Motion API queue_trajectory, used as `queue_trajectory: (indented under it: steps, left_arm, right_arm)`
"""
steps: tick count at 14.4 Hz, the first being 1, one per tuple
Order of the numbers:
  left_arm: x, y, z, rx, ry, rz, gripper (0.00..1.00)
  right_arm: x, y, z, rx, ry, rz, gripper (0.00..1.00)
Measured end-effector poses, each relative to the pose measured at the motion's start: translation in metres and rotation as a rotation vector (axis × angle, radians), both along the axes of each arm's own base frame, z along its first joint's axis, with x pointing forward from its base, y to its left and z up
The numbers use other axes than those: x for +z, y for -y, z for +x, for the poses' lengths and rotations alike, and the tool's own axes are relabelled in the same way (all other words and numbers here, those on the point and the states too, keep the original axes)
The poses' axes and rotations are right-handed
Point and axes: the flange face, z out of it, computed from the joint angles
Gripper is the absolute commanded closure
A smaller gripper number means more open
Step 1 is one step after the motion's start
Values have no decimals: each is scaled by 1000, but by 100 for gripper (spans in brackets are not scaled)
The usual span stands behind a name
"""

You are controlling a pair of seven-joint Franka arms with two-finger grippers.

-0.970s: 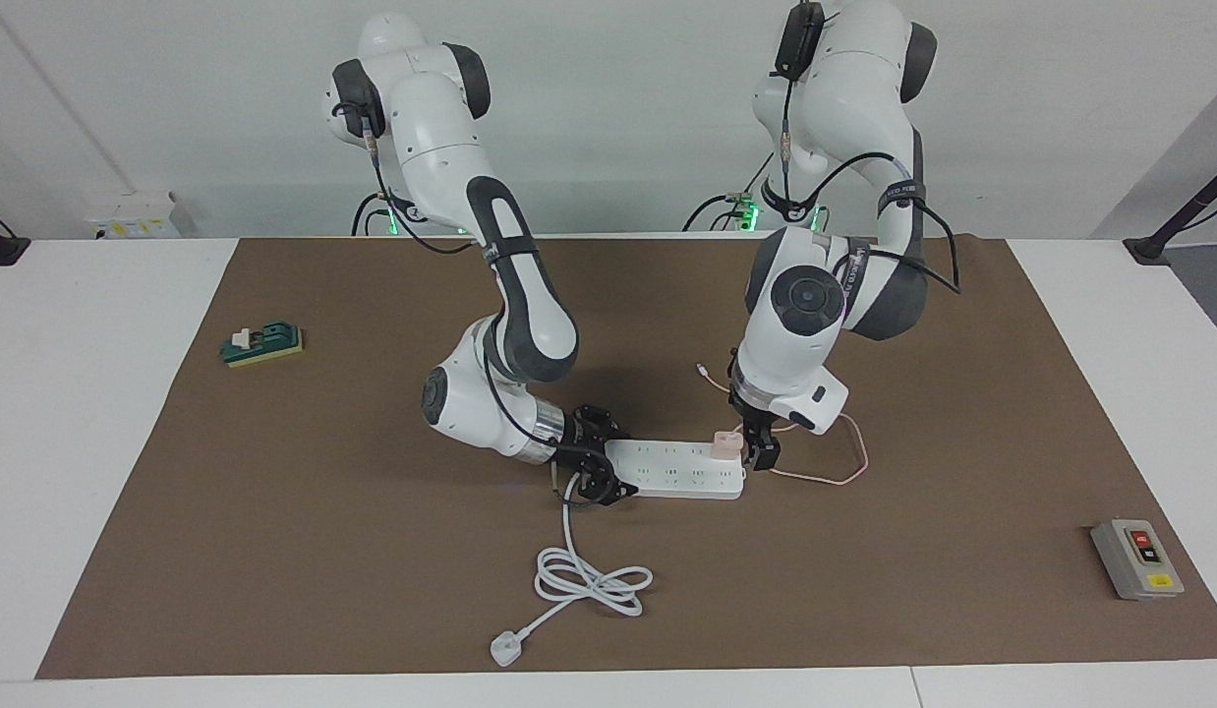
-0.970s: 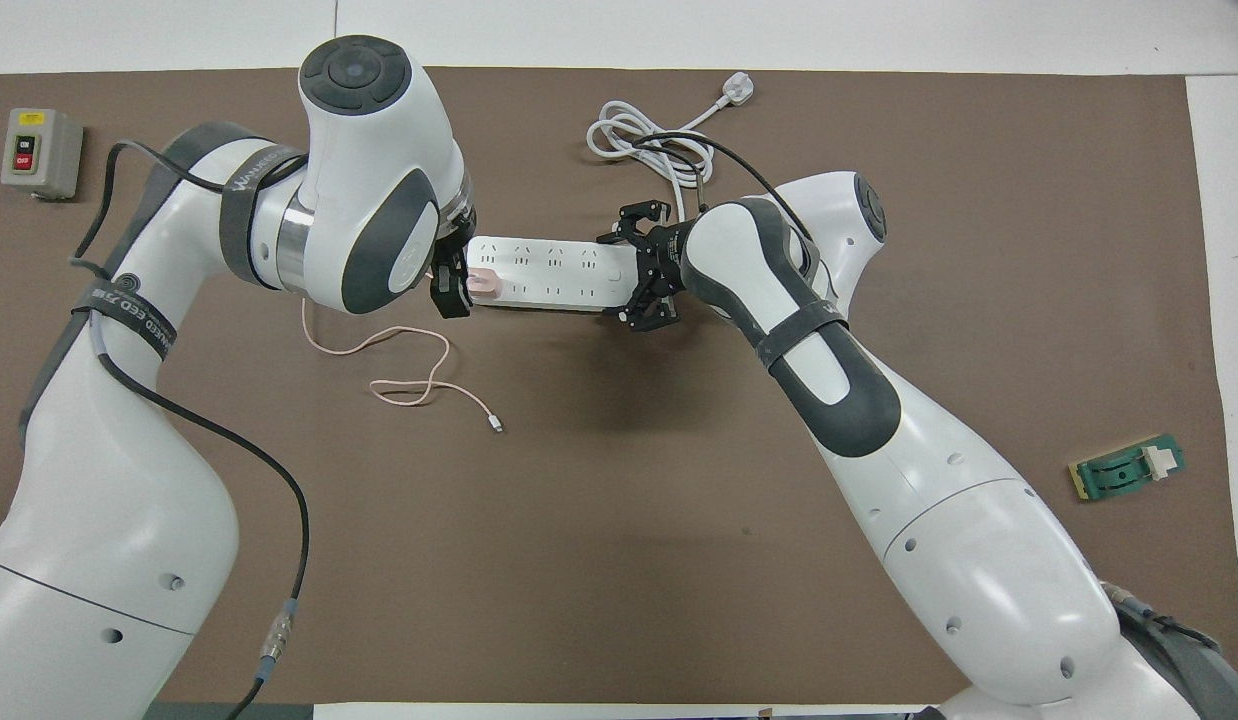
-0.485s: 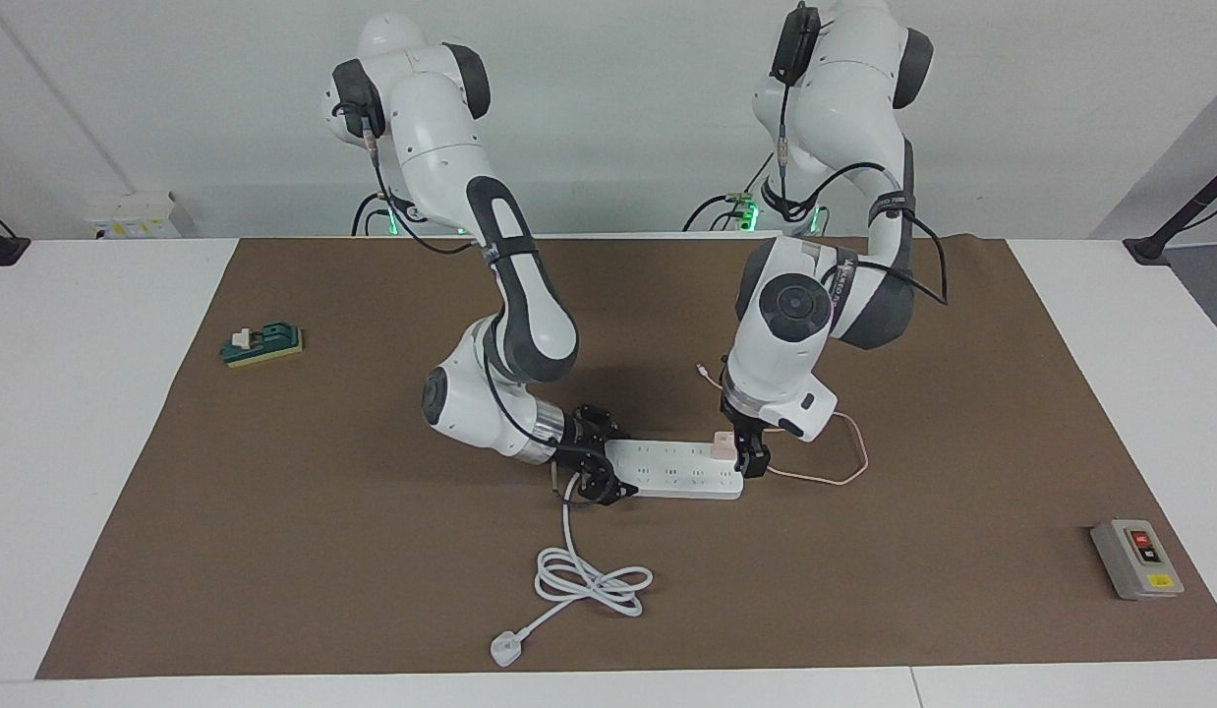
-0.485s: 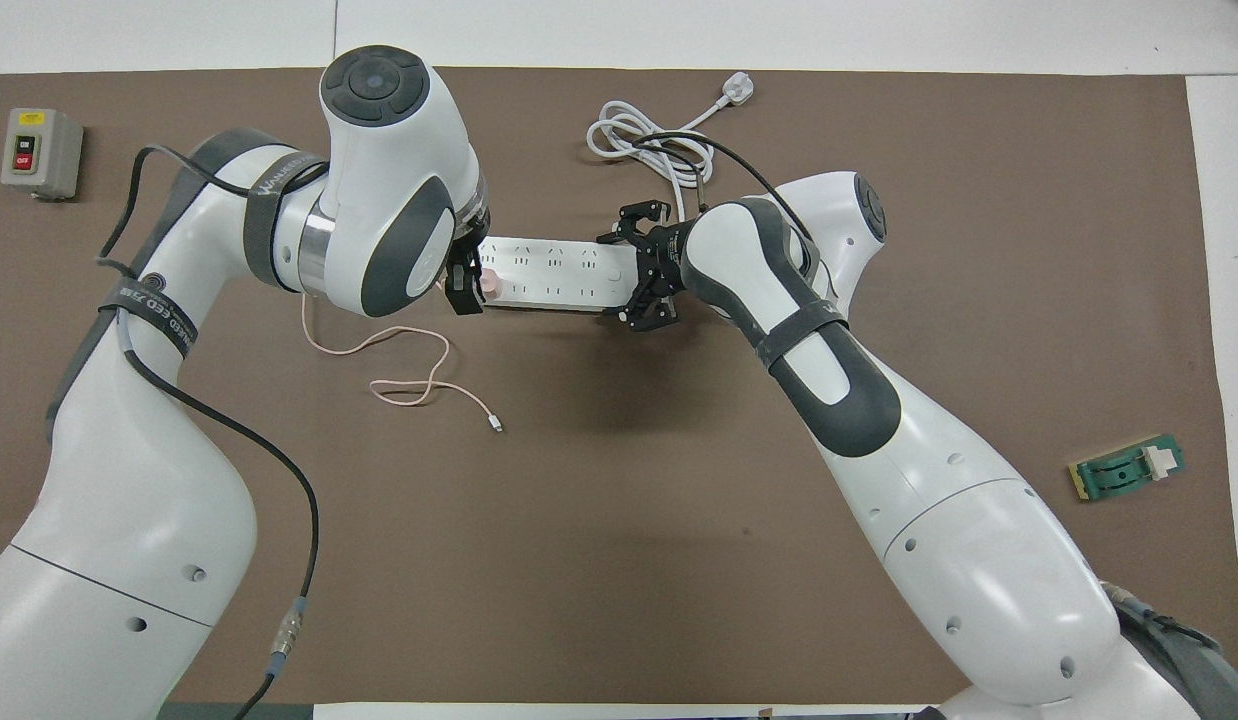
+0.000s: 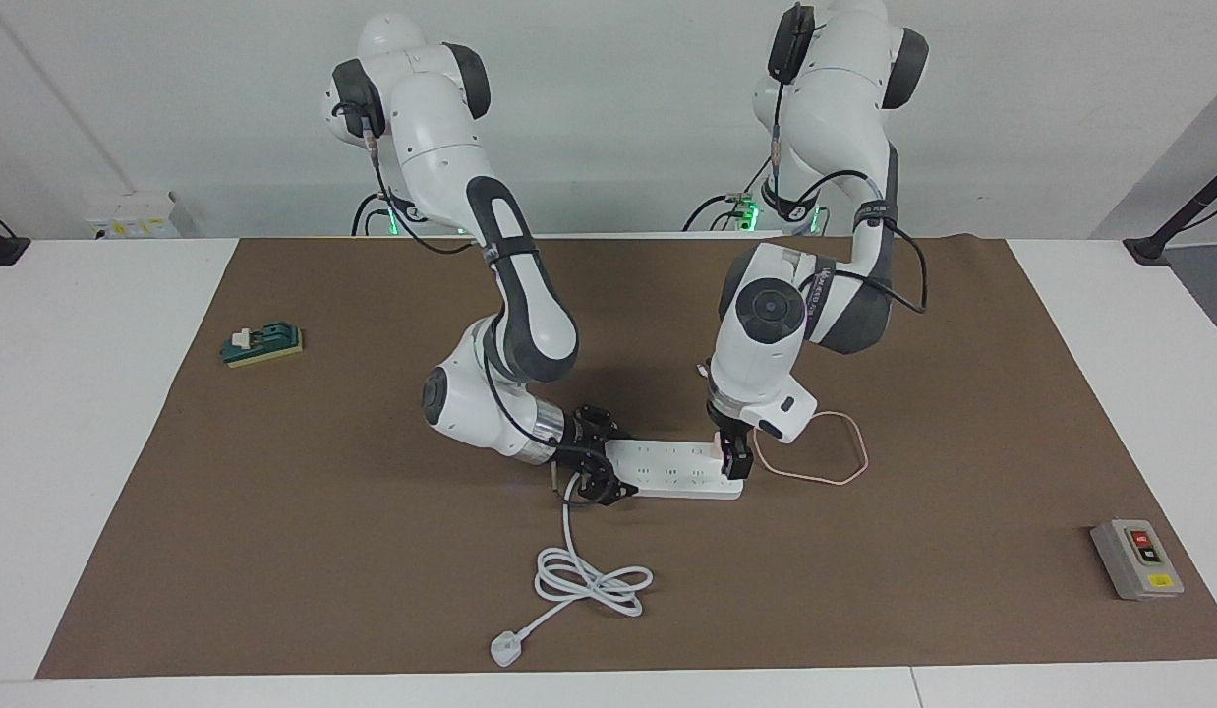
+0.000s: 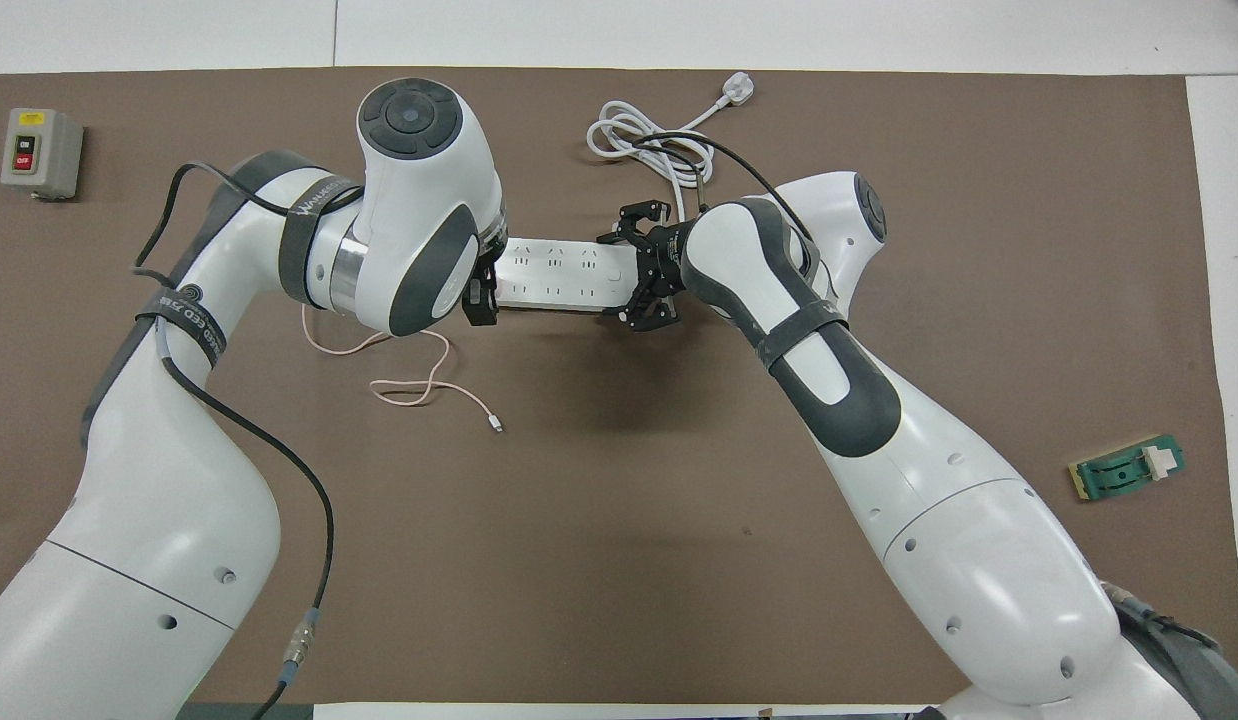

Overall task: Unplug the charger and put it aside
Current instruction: 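Pull the pink plug out with the left gripper while the right gripper holds the strip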

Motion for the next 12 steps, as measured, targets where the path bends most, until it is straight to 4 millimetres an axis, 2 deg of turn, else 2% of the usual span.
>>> queue_trajectory:
  steps: [3,7,12]
  left_arm:
    - [-5,-2,-7,-4,-2,5,0]
    - [0,-7,-21,-8,14,1,0]
    - [-2,-9,-24,-9,20,0,0]
  right_arm:
    - [0,0,0,0,0,0,100]
    - [0,0,0,0,0,0,100]
    - [0,0,0,0,0,0,100]
